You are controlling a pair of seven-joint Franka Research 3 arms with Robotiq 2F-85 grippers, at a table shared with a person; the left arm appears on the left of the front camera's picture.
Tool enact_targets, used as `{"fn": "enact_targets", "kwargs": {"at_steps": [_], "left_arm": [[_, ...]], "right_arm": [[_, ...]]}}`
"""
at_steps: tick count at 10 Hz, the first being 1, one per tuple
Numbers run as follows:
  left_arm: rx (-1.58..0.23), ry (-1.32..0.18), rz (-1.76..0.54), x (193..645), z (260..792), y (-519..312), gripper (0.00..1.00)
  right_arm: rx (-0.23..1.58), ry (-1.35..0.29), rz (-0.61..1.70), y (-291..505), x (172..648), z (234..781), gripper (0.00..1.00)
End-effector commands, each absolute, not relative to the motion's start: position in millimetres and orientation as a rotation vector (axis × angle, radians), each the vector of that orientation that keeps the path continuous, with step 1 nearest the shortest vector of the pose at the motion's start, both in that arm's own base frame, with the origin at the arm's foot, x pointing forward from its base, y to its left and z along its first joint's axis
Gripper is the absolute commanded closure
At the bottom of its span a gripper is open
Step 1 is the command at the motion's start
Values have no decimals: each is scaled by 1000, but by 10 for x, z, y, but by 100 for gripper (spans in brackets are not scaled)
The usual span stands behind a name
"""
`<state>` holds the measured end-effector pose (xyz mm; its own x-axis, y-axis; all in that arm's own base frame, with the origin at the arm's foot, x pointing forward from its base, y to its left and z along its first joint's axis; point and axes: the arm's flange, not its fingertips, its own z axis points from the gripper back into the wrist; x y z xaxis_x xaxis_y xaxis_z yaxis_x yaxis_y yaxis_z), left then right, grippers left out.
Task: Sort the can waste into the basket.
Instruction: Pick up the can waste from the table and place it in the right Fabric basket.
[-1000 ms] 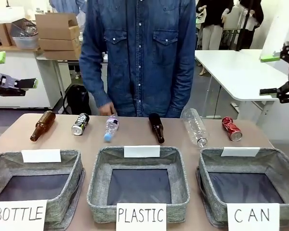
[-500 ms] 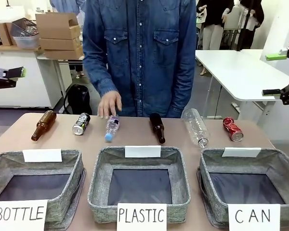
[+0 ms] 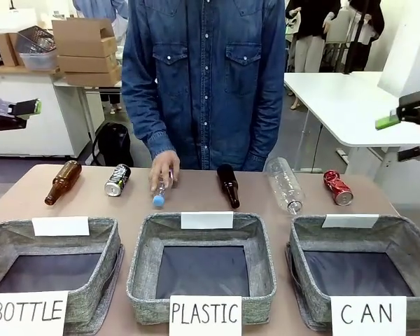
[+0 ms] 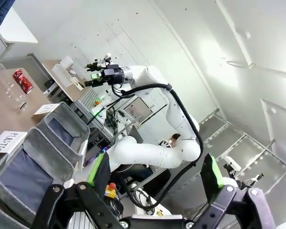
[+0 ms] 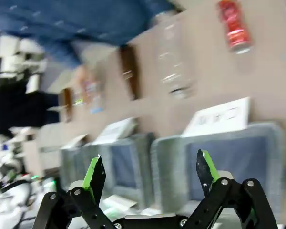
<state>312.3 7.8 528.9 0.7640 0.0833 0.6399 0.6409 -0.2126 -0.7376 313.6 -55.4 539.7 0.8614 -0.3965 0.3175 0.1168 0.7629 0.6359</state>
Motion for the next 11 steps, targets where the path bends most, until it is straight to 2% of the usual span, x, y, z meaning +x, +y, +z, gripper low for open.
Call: {"fn": "enact_targets", "kwargs": {"at_steps": [1, 2, 3, 4, 6, 7, 9, 11], "left_arm": [[-1751, -596, -588, 3137, 5318, 77, 0], [-1751, -596, -588, 3137, 5318, 77, 0], [-1751, -596, -588, 3137, 5318, 77, 0], [-1751, -596, -588, 3137, 5318, 77, 0], [-1751, -596, -588, 3137, 5318, 77, 0], [-1751, -596, -588, 3137, 5318, 77, 0], [-1751, -596, -588, 3137, 5318, 77, 0], [-1751, -596, -588, 3137, 5318, 77, 0]], "right_arm": [[206, -374, -376, -677, 3011, 5238, 0], [218, -393, -416, -773, 2945, 5246, 0], [342, -548, -521, -877, 2853, 5371, 0], [336, -453, -341, -791, 3118, 5349, 0], [295, -481, -418, -944, 3044, 5410, 0], [145, -422, -251, -844, 3282, 5380, 0], [69, -397, -98, -760, 4130, 5286, 0], [99, -322, 17, -645, 4962, 5059, 0]]}}
